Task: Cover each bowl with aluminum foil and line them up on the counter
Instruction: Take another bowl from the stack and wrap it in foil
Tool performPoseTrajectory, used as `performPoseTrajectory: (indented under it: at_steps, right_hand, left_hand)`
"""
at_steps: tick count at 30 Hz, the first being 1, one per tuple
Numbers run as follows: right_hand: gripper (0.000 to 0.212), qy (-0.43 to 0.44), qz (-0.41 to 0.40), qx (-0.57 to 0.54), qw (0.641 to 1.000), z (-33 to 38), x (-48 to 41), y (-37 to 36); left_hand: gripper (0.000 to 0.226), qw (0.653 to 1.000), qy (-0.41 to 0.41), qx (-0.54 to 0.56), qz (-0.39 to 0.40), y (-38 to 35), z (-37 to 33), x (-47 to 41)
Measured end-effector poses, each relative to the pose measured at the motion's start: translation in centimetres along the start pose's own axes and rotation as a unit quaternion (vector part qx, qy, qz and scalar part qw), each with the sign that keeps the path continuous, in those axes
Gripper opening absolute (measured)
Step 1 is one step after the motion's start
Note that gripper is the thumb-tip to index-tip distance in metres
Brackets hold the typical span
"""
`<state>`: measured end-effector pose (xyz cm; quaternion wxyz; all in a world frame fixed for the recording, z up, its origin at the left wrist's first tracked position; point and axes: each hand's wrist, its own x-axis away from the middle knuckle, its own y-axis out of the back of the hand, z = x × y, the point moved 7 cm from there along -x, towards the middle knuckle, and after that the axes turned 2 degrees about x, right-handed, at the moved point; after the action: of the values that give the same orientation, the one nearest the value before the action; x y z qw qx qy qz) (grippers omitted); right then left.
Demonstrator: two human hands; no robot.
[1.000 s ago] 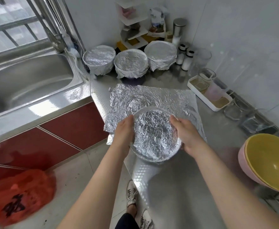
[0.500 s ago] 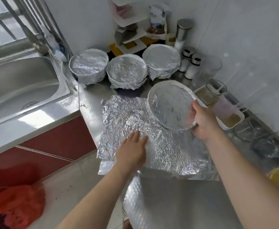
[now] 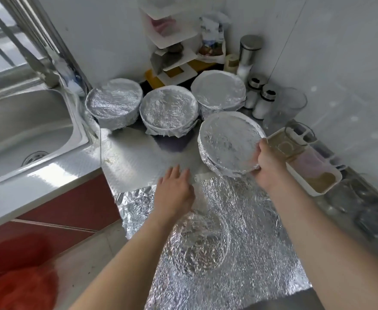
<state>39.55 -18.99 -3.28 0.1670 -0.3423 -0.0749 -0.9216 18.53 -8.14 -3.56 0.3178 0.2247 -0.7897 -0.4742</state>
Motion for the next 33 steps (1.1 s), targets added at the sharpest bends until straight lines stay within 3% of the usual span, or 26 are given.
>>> performPoseTrajectory:
  at_steps: [2,6,8,9,11,13,15,17,19,25,33]
  right_hand:
    - [0.032,0.003,-0.006,0.010,1.000,-0.1,-0.5,-0.7]
    - [0.041,0.030,-0.012,0.036,0.999,0.1,-1.8,-1.7]
    - [0.042,0.039,-0.011,0.055,0.998,0.1,-2.2,-1.9]
    - [0.041,0.042,-0.009,0.066,0.997,0.0,-2.4,-2.0]
    - [0.041,0.064,-0.011,0.102,0.993,0.4,-2.8,-2.2]
    - [0.042,0.094,-0.009,0.133,0.987,1.1,-2.8,-2.4]
    - [0.042,0.122,-0.009,0.150,0.981,1.7,-3.0,-2.5]
    - [0.040,0.134,-0.005,0.161,0.978,1.9,-2.9,-2.5]
    - [0.039,0.137,0.000,0.175,0.975,1.9,-3.1,-2.7]
    - [0.047,0.168,0.017,0.227,0.959,2.7,-3.4,-3.0]
    - [0.039,0.151,0.019,0.170,0.974,2.4,-3.0,-1.5]
  left_hand:
    - [0.048,0.999,-0.011,-0.040,0.017,-0.9,0.4,-0.9]
    - [0.050,0.997,-0.029,-0.072,-0.025,-1.1,-1.1,1.6]
    - [0.048,0.999,-0.009,-0.017,-0.048,-0.8,-1.1,2.3]
    - [0.045,0.995,0.019,0.066,-0.068,-0.1,-0.7,2.3]
    - [0.041,0.953,0.088,0.270,-0.108,1.1,0.4,0.7]
    - [0.046,0.872,0.128,0.461,-0.102,1.7,0.7,-1.6]
    - [0.053,0.815,0.127,0.560,-0.075,1.9,-0.4,-3.9]
    - [0.048,0.797,0.119,0.588,-0.063,1.8,-1.2,-5.3]
    - [0.021,0.774,0.120,0.618,-0.073,1.8,-1.9,-5.9]
    - [0.027,0.740,0.137,0.650,-0.105,1.2,-2.6,-6.0]
    - [0.029,0.743,0.131,0.653,-0.063,1.0,-3.4,-6.5]
